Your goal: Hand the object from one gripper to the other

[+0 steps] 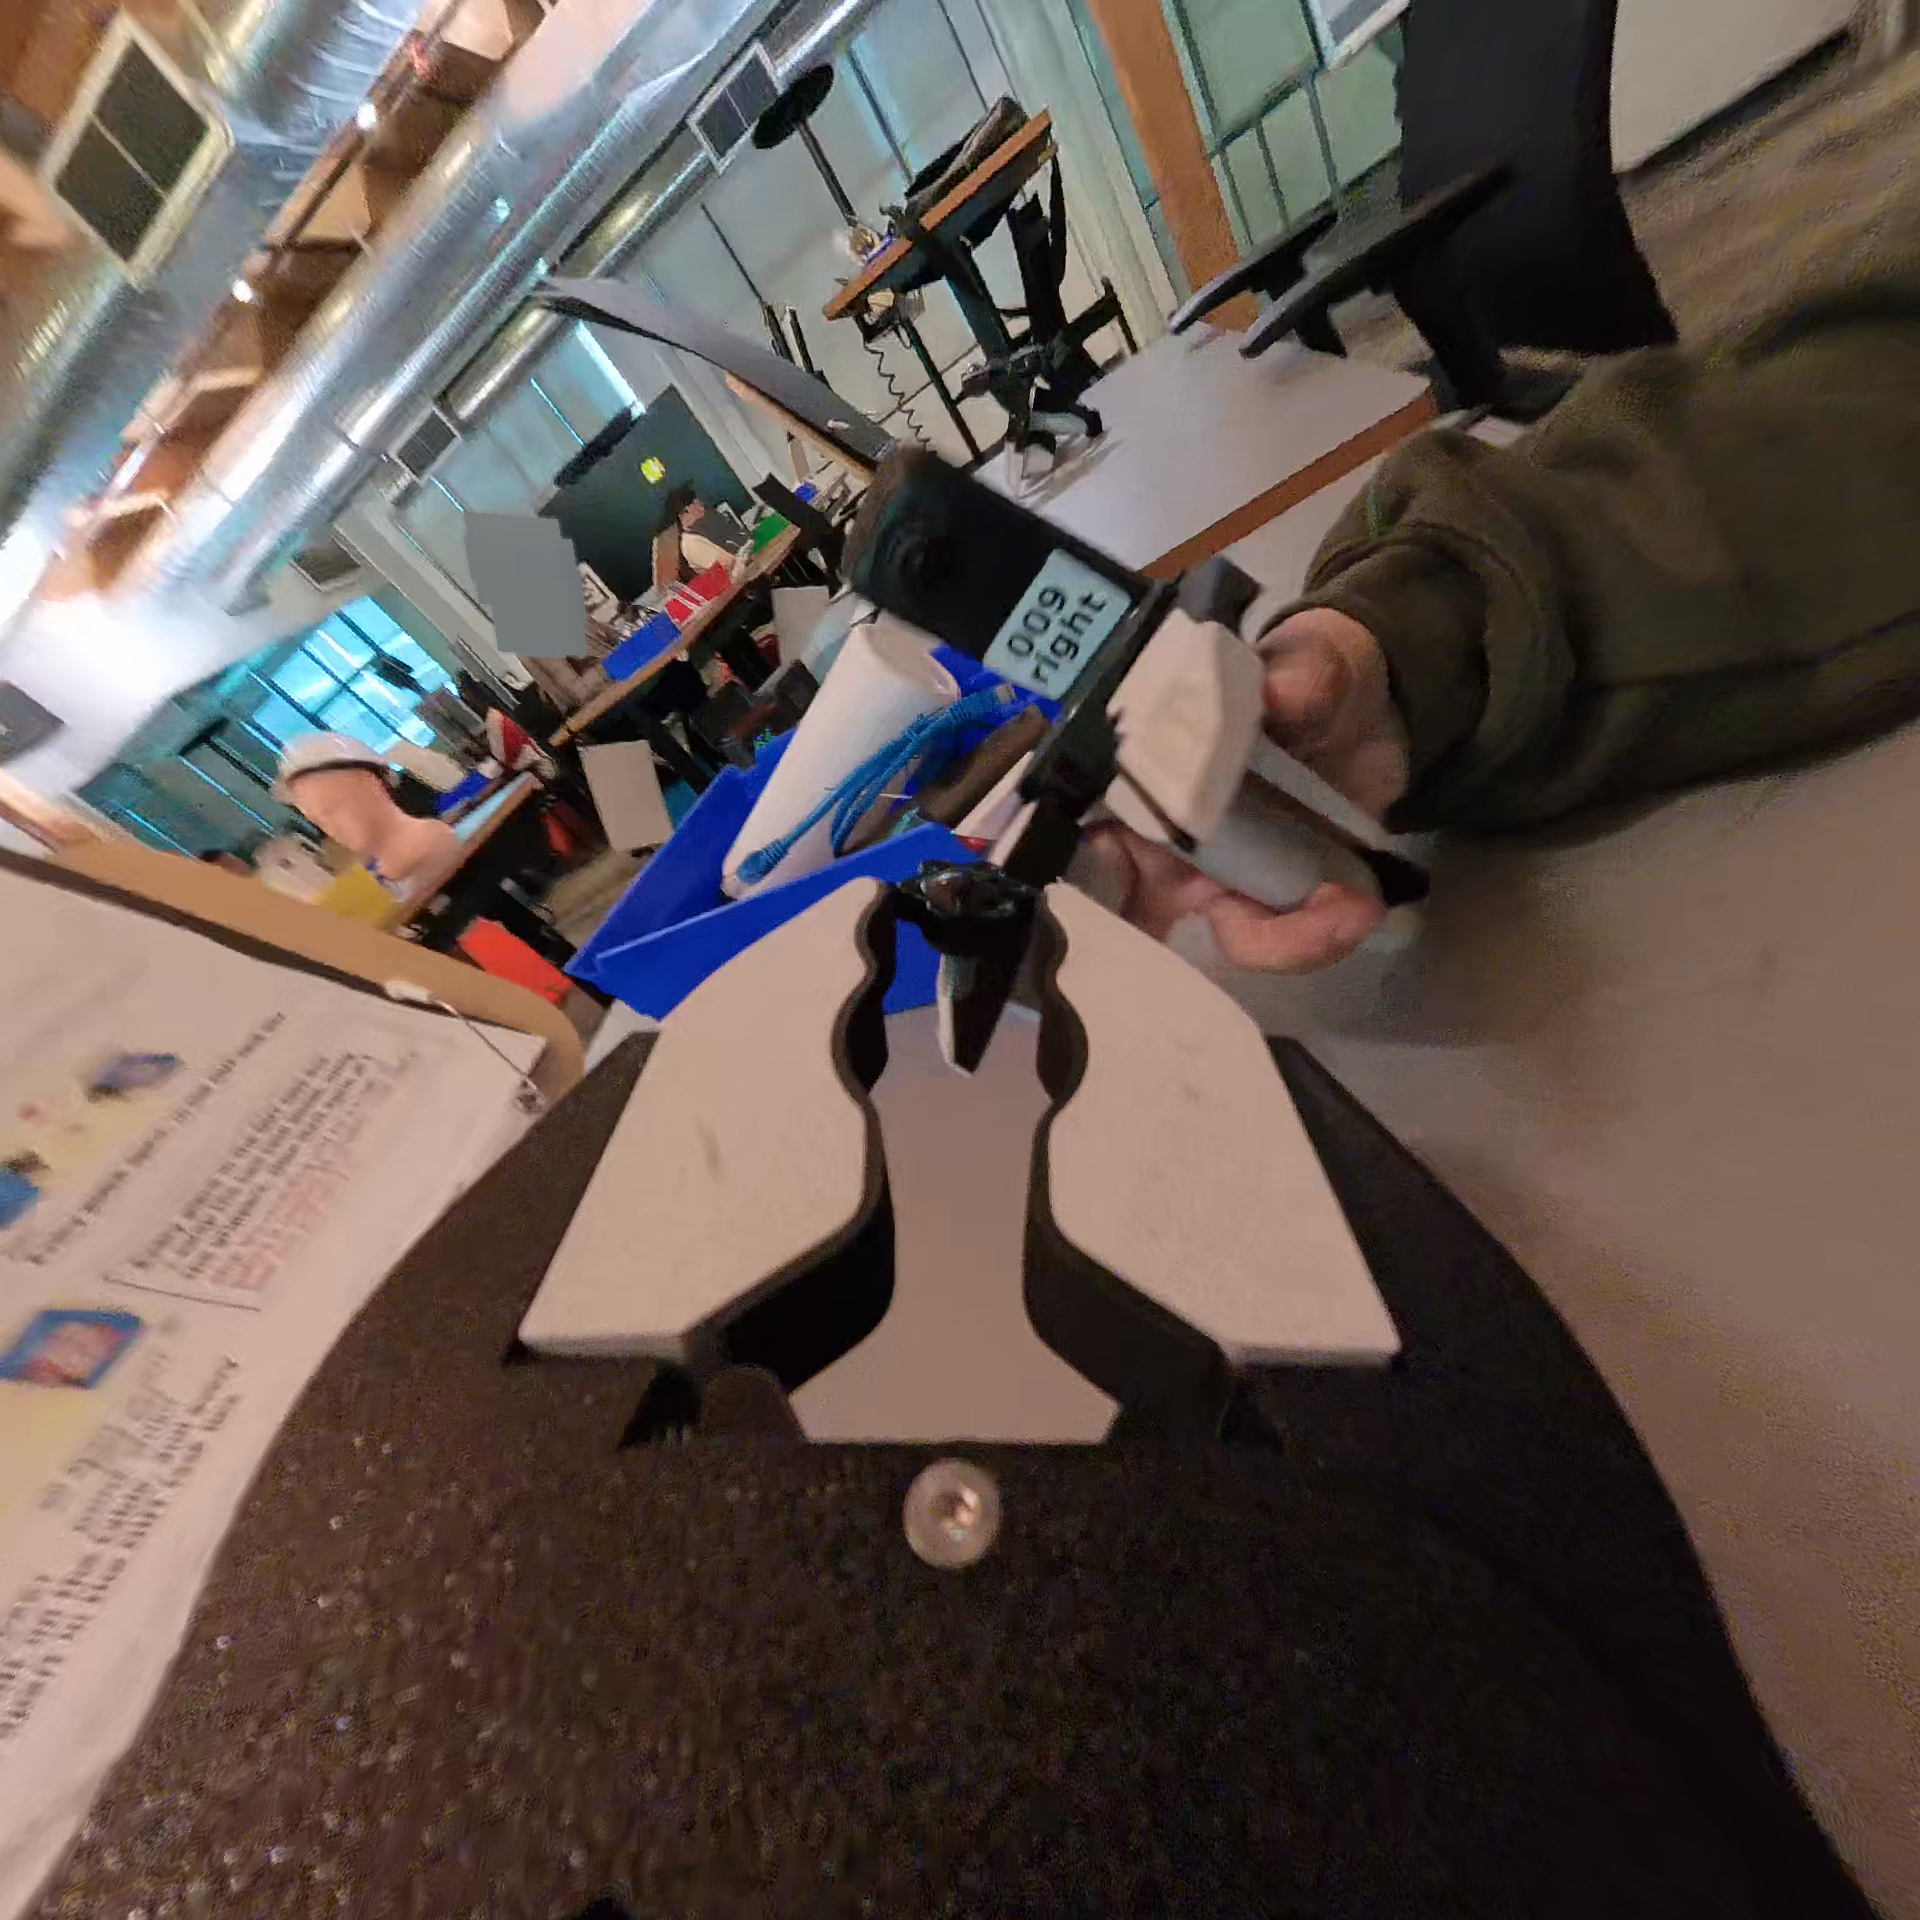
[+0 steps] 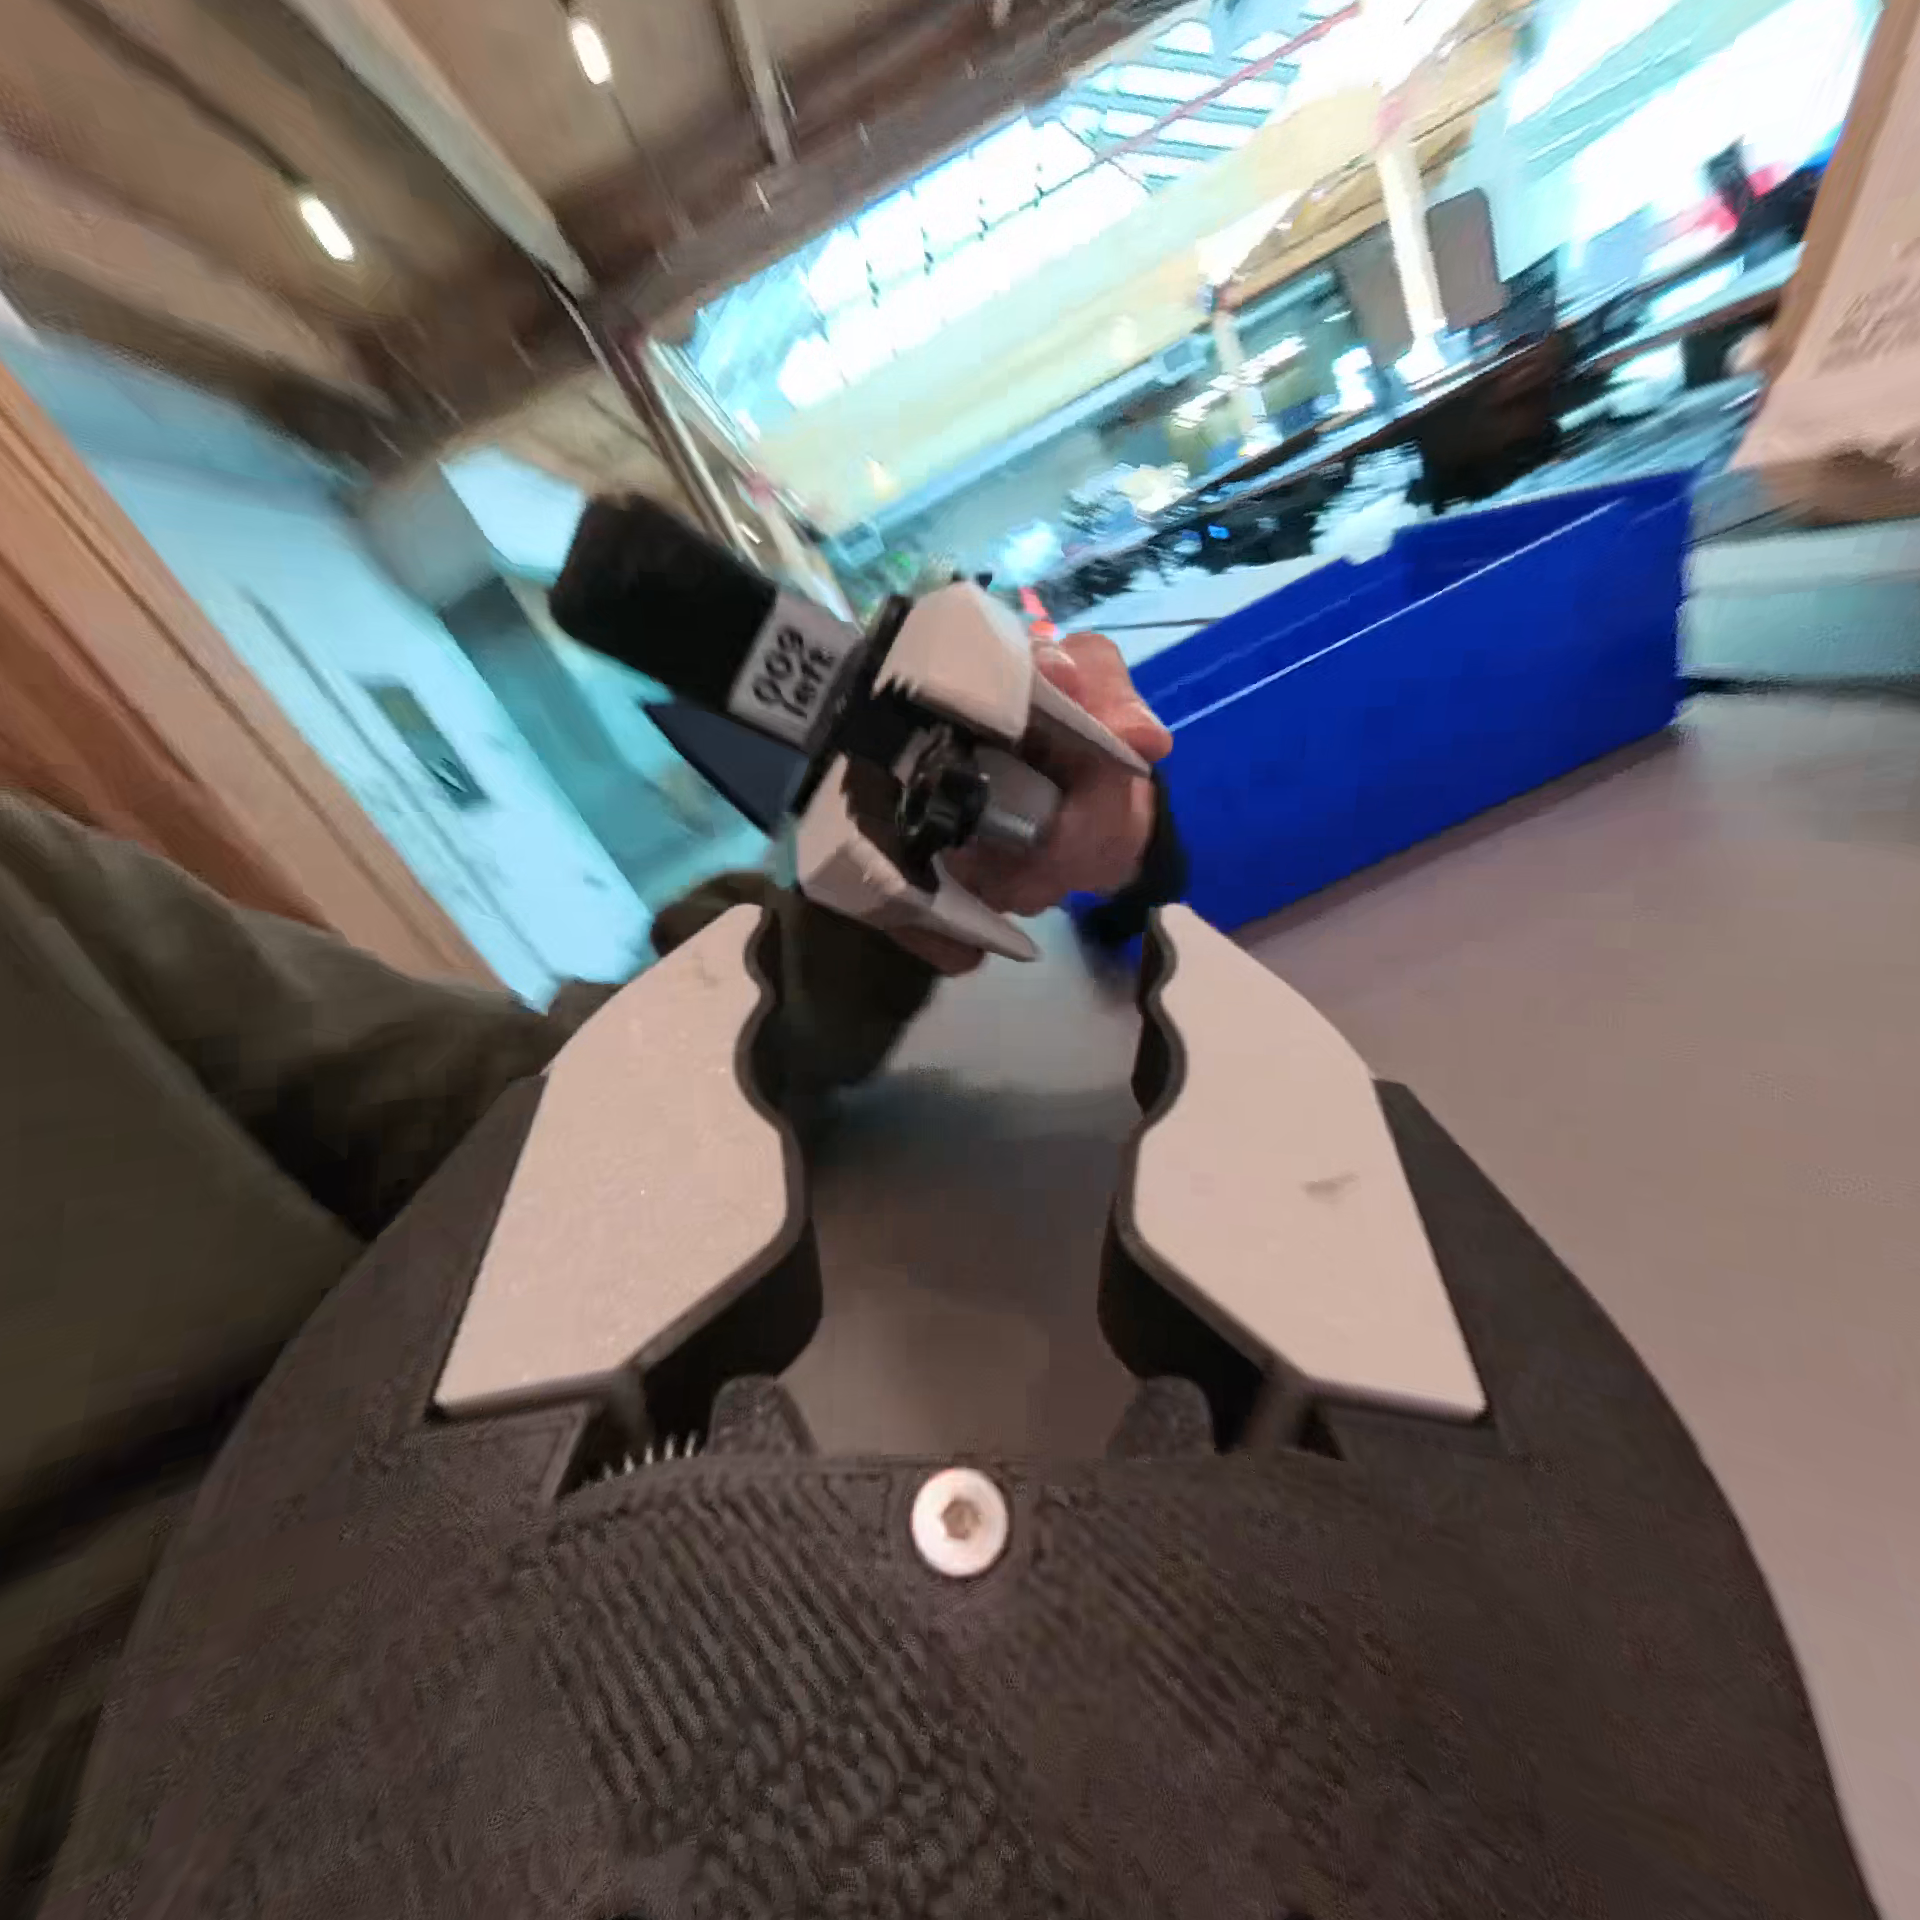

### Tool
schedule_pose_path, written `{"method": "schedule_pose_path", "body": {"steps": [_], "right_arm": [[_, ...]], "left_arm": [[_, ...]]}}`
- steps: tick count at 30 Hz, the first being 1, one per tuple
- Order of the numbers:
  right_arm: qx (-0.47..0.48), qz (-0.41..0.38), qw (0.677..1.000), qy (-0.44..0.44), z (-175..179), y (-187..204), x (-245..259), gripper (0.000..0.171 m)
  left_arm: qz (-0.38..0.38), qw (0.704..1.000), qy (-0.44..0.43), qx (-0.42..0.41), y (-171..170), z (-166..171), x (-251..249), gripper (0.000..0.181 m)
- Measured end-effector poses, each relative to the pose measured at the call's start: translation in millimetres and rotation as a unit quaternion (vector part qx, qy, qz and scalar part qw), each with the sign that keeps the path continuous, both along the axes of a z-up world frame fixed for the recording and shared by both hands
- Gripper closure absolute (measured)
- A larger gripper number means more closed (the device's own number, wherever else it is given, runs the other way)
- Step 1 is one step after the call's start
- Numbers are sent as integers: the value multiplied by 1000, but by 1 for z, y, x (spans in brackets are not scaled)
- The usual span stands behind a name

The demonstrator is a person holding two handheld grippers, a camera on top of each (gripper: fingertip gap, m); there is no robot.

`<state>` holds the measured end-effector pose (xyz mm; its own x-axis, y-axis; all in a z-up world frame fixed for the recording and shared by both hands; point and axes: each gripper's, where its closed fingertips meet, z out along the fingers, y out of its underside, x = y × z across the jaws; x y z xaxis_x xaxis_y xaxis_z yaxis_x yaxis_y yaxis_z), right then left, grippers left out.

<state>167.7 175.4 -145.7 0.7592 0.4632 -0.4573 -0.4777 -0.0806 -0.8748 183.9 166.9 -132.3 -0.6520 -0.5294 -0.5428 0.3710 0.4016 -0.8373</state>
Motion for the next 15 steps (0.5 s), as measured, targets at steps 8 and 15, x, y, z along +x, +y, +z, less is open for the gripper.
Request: {"method": "schedule_pose_path", "body": {"steps": [8, 15], "right_arm": [[4, 68, 986, 154, 5, -2, -3, 134], [9, 56, 986, 155, 4, -3, 4, 146]], "left_arm": [[-2, 996, -26, 82, -16, -10, -2, 157], [4, 994, -24, 103, -16, -15, -1, 157]]}}
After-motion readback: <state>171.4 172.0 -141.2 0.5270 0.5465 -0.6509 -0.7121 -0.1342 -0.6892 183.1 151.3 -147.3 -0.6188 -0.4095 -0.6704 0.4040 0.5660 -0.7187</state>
